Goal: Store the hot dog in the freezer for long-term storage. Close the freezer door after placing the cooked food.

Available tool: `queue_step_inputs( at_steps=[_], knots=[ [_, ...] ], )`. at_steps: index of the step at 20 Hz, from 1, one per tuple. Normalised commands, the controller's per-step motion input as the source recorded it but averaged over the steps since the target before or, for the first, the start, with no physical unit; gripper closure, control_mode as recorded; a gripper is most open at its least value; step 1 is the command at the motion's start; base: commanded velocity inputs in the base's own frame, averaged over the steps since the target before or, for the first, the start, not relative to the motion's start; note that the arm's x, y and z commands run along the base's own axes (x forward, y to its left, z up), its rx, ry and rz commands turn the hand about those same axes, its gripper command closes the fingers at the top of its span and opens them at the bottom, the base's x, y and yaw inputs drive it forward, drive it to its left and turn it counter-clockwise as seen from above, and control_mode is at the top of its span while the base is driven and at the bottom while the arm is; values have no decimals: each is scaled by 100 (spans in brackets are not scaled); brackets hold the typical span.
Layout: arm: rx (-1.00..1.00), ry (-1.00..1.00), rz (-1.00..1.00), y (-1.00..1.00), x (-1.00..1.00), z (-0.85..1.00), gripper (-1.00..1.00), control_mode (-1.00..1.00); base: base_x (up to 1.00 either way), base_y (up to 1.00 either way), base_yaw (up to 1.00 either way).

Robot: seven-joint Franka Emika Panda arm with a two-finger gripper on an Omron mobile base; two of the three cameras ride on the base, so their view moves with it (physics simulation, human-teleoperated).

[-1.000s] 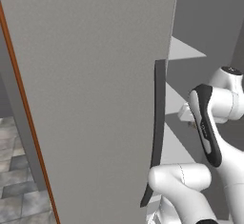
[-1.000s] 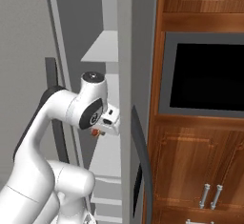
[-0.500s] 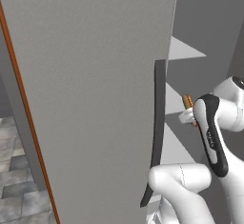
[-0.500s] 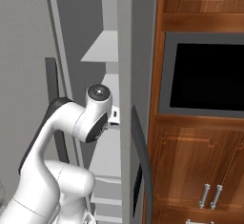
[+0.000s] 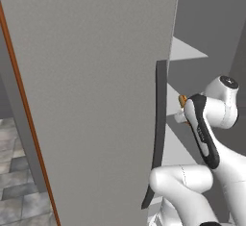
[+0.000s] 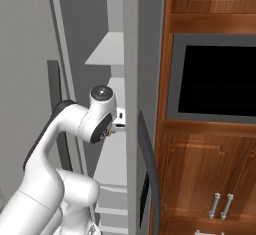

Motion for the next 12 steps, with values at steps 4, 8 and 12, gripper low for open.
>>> queue_step_inputs(
  at_steps=[4,8,12],
  knots=[
    [0,2,-3,0,32,0,100,-100,0,0,0],
    [0,0,0,0,44,0,100,-100,0,0,0],
    [0,-2,0,-2,40,0,100,-100,0,0,0]
  ],
)
